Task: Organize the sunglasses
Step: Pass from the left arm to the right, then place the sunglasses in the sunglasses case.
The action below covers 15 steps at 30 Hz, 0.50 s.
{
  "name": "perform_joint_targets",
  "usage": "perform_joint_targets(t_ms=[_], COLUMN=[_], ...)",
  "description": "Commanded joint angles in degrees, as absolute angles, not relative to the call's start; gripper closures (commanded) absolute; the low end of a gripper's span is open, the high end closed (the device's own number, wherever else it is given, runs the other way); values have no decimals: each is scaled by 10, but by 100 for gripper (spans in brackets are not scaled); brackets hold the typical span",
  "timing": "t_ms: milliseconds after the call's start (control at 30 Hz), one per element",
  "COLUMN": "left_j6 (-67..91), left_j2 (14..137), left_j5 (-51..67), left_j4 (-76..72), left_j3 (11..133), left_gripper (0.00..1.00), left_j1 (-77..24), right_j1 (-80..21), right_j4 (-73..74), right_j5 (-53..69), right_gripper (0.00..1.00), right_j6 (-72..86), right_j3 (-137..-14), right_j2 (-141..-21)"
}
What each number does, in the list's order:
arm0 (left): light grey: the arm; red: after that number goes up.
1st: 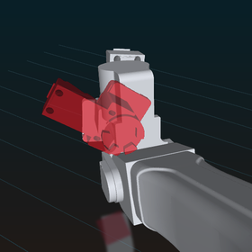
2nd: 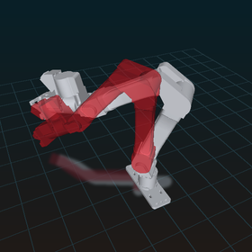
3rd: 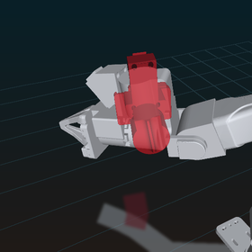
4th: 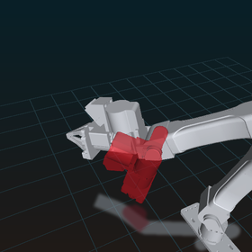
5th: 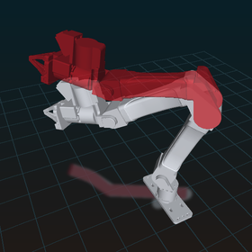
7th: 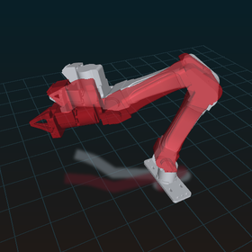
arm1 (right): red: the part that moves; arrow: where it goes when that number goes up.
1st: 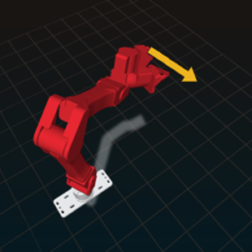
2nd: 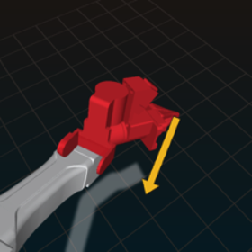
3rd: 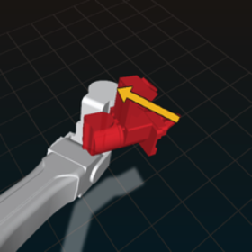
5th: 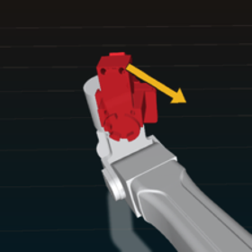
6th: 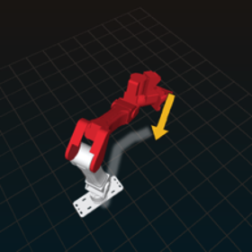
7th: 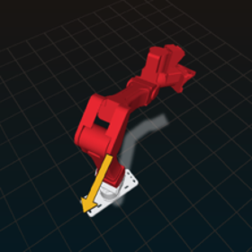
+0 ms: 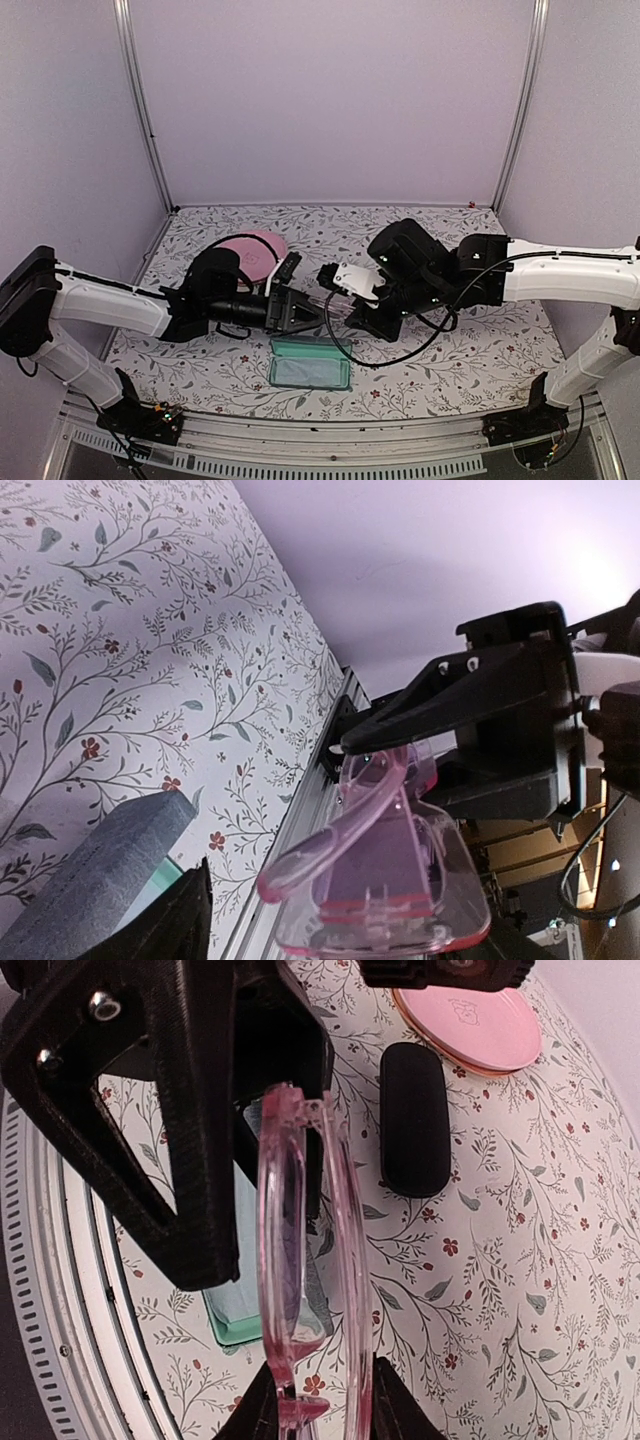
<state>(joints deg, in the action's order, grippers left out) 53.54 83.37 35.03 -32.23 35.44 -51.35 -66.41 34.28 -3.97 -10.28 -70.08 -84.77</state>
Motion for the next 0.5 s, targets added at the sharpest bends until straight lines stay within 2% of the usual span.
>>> perform_joint_targets(t_ms=[0,200,467], left_j6=[528,491,426], left_j2=[806,725,571], left_j5=[342,306,198], left_j4=[-327,-287,-108], left_j3=[334,302,287], left_gripper=[24,22,22], left_j1=[-505,-495,-437], right_j1=[-666,-666,-666], right_j4=[330,333,311], right_j5=[-22,6,106], right_gripper=[72,72,72], right_j6=[-90,-79,-69], right_j3=[-697,-683,-671], right_j2=[-827,-824,-847])
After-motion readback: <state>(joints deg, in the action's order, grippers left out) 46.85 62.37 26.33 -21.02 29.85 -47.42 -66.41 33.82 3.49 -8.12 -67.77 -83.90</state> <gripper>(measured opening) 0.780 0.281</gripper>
